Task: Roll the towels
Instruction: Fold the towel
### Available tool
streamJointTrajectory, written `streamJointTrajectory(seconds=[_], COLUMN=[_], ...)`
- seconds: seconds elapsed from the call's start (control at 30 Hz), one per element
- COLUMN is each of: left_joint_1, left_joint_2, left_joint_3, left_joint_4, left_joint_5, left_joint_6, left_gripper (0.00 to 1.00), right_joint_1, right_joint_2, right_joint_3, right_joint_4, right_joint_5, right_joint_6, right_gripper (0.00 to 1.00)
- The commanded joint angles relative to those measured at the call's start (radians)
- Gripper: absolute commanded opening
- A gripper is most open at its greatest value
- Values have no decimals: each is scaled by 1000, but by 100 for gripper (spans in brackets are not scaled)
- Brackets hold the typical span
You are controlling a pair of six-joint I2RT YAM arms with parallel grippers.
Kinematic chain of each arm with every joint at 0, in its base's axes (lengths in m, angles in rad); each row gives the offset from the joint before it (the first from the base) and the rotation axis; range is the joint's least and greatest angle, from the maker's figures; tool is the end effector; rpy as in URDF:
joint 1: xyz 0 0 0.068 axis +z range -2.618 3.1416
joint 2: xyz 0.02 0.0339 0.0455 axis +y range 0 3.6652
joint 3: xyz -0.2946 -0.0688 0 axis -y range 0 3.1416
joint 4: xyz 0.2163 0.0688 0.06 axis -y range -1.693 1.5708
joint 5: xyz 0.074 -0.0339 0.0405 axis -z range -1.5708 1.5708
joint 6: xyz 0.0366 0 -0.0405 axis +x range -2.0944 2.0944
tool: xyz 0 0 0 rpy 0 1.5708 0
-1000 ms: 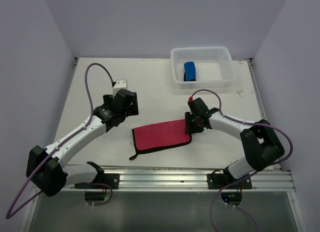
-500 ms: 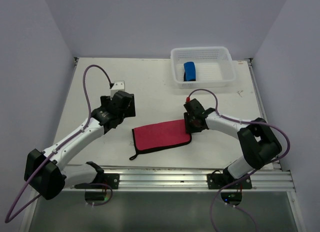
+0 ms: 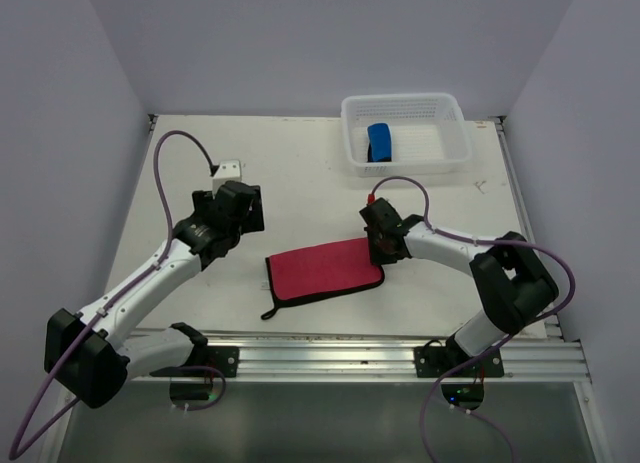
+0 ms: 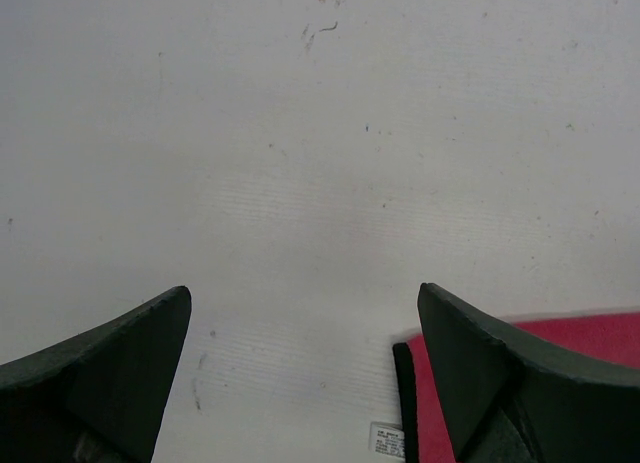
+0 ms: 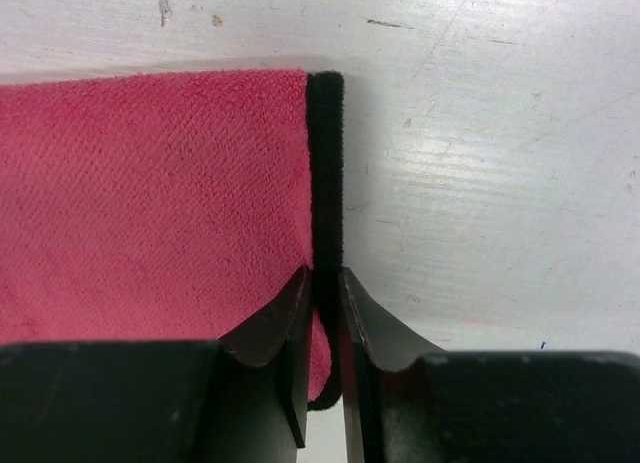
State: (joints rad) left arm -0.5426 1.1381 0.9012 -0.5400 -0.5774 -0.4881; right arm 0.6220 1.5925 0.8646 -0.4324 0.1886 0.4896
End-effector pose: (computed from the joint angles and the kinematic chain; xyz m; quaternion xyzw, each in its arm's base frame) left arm 0.1777 -0.0838 0.3151 -0.0859 0.8867 0.0458 0.4519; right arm 0.2248 0.1527 0.2081 -0.0453 0.9738 0.0287 0.2210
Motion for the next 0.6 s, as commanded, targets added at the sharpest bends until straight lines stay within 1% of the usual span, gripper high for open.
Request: streamJointTrajectory(seconds=[0.0, 0.13, 0.23, 0.43, 0.53, 0.57], left_joint_1=[23, 27, 27, 30, 32, 32], left_joint_2=[-31, -35, -35, 14, 40, 51], left_joint_3=[-5, -10, -15, -8, -10, -10], left_joint_4=[32, 40, 46, 54, 74, 75], left_joint_5=[11, 34, 51, 129, 244, 263], left_joint_6=[19, 23, 28, 51, 69, 74], left_gripper=[100, 100, 99, 100, 100, 99], right_joint_1=[-5, -11, -21, -33, -34, -34], right_joint_2=[20, -12, -37, -129, -166, -173], right_joint_3=[-21, -19, -10, 43, 82, 103], right_joint_4=[-66, -98, -135, -238, -290, -301], right_joint_5=[54, 69, 83, 133, 149, 153], right_joint_6=[7, 6, 1, -37, -68, -74], right_gripper=[17, 5, 0, 0, 0, 0])
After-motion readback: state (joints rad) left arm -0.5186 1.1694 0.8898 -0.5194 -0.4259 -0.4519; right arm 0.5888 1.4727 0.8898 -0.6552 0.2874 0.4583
